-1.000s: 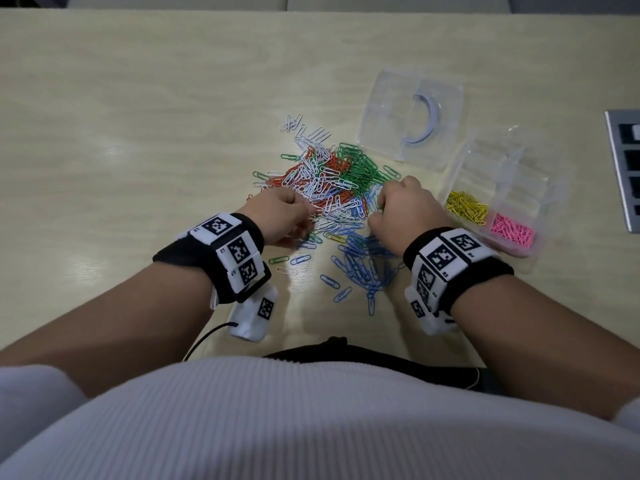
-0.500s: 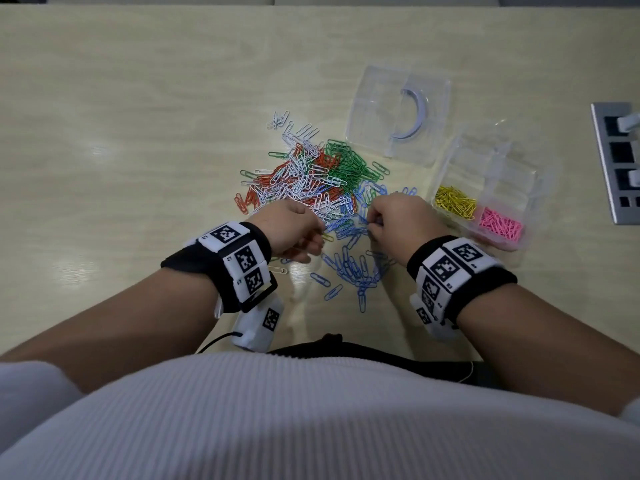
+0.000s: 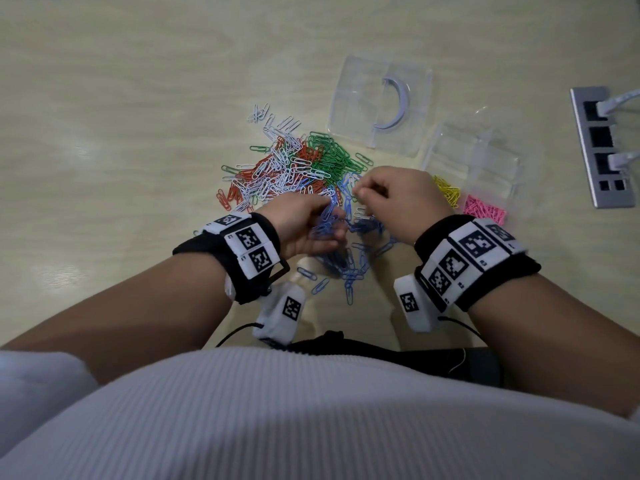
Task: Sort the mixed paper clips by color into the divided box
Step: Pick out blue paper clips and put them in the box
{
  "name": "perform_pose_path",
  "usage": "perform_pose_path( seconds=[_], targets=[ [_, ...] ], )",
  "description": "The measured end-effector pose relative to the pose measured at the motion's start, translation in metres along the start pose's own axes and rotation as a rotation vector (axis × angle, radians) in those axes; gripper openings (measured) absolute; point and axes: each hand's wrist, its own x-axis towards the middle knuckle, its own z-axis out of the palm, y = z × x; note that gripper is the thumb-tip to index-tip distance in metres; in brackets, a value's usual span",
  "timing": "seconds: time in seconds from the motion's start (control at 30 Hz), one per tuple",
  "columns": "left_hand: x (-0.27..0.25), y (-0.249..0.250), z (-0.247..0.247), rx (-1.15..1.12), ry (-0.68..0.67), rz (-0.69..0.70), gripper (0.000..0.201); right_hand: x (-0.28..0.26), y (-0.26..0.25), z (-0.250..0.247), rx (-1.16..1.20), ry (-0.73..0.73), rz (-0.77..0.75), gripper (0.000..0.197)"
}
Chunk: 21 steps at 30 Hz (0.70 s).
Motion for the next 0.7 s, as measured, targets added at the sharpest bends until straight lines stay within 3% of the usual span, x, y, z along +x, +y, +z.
perform_pose_path(
  seconds=[0.03,0.17,0.23,0.4,0.57,0.7],
  targets=[
    [0.0,0.0,-0.001,0.011,-0.004,-0.012,0.033,0.001,0.006,-0.004,-0.086,0.002,0.051,0.016],
    [-0.001,-0.002,-0.004,0.063,0.022,-0.021,0.024,-0.002,0.023,0.003,-0.446,-0.21,0.121,0.023],
    [-0.002,-0.003,-0.005,0.074,0.038,-0.018,0.021,-0.007,0.026,0.017,-0.413,-0.205,0.118,0.034],
    [-0.004,-0.004,-0.006,0.121,0.06,0.007,0.018,-0.01,0.029,0.03,-0.428,-0.116,-0.013,0.016],
    [-0.004,-0.006,-0.005,0.136,0.031,0.033,0.015,-0.008,0.031,0.021,-0.413,-0.099,0.005,0.012],
    [-0.002,-0.006,-0.001,0.161,-0.009,0.046,0.023,-0.01,0.022,0.011,-0.262,0.017,-0.016,0.007]
  ],
)
